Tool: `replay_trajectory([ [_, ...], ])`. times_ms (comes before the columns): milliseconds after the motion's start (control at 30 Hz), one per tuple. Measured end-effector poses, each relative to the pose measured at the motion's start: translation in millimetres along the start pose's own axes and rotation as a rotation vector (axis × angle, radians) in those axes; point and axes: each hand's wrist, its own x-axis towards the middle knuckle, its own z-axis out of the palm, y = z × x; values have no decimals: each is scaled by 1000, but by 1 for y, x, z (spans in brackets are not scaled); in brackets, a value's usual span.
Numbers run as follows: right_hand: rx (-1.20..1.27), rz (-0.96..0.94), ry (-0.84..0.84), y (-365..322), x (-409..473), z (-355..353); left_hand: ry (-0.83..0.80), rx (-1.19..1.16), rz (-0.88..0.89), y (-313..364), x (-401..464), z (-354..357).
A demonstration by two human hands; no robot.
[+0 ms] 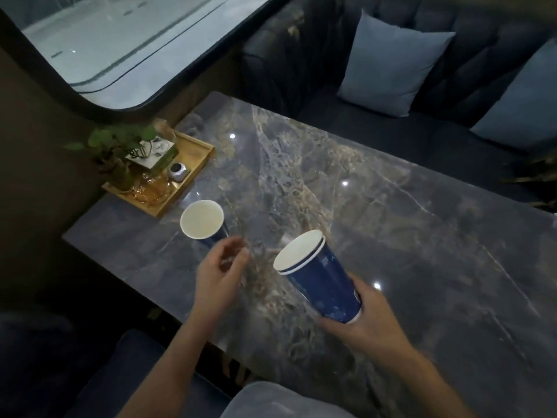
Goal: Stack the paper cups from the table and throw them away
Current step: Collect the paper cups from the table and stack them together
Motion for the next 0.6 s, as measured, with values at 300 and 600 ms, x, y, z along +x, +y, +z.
replay_trajectory([
  [300,31,91,15,-15,20,21,195,444,325,9,88,-59],
  [600,32,117,39,-20,16,21,-153,993,179,-19,124,-35],
])
